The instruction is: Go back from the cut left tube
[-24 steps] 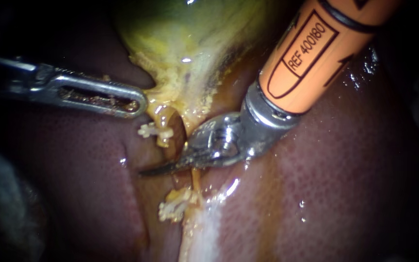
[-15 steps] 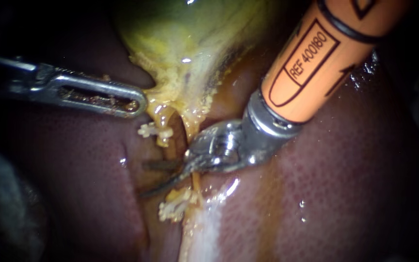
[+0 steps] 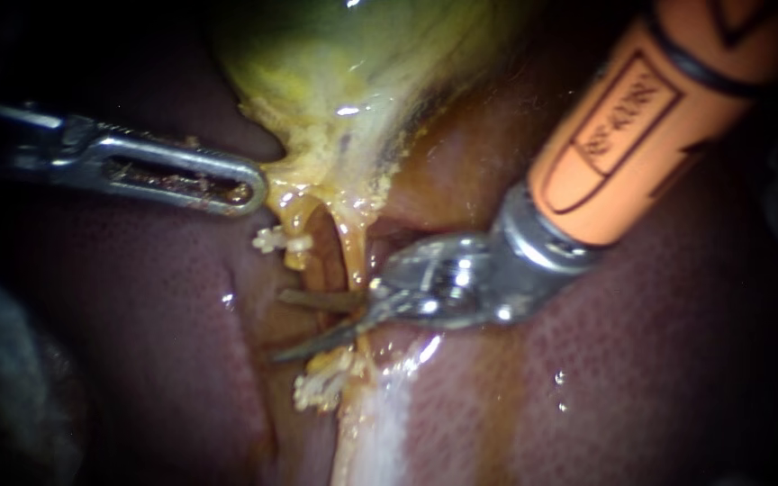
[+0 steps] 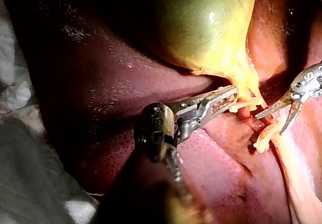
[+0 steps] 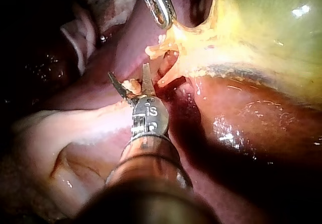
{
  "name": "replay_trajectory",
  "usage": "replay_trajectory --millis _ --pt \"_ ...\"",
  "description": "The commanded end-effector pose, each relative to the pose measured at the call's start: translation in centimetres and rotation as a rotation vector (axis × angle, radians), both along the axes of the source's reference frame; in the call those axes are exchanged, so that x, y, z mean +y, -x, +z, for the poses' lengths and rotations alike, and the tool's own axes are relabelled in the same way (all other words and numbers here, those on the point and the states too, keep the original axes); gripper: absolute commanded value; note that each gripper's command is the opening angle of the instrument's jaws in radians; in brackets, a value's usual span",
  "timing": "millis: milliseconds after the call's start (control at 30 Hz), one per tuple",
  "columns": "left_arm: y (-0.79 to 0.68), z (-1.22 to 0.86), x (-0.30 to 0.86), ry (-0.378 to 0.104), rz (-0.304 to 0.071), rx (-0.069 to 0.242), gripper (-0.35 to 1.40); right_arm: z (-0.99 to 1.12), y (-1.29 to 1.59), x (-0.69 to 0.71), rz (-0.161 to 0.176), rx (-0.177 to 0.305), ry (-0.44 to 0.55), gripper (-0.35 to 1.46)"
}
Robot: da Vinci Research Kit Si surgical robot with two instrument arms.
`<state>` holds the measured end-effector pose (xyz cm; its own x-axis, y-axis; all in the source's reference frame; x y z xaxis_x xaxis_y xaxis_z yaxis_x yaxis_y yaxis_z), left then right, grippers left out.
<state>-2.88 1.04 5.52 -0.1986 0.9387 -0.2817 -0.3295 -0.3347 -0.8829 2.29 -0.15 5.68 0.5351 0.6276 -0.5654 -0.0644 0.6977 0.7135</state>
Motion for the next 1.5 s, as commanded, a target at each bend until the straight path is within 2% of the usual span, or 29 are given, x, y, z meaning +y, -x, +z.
replay_trajectory --millis 33,100,200,233,467,667,900,1233,1367,1500 --pt "0.0 0.0 0.0 0.0 0.001 -0.001 -0.35 -0.08 0.1 0.02 0.009 -0.011 0.039 1.43" --pt "0.0 0.0 0.0 0.0 0.001 -0.001 -0.35 -0.18 0.24 0.05 0.011 -0.037 0.084 1.43" --pt "0.0 0.0 0.0 0.0 0.001 -0.001 -0.35 -0.33 0.5 0.12 -0.013 -0.106 0.166 1.43" --pt "0.0 0.0 0.0 0.0 0.001 -0.001 -0.35 -0.38 0.6 0.15 -0.02 -0.146 0.186 1.43" --pt "0.0 0.0 0.0 0.0 0.0 -0.001 -0.35 -0.42 1.16 0.24 -0.08 -0.335 0.301 1.43" --pt "0.0 0.0 0.0 0.0 0.0 0.0 -0.35 -0.32 1.43 0.31 -0.08 -0.363 0.341 1.43" --pt "0.02 0.04 -0.01 0.003 -0.001 0.001 -0.35 -0.29 1.49 0.33 -0.074 -0.374 0.368 1.43" --pt "0.18 0.39 -0.09 0.028 -0.008 0.01 -0.35 -0.29 1.5 0.32 -0.075 -0.374 0.368 1.43" --pt "0.28 0.54 -0.13 0.025 -0.003 0.007 -0.35 -0.29 1.5 0.32 -0.075 -0.374 0.368 1.45" --pt "0.32 0.6 -0.16 0.021 0.0 0.005 -0.35 -0.29 1.51 0.32 -0.075 -0.374 0.368 1.45"
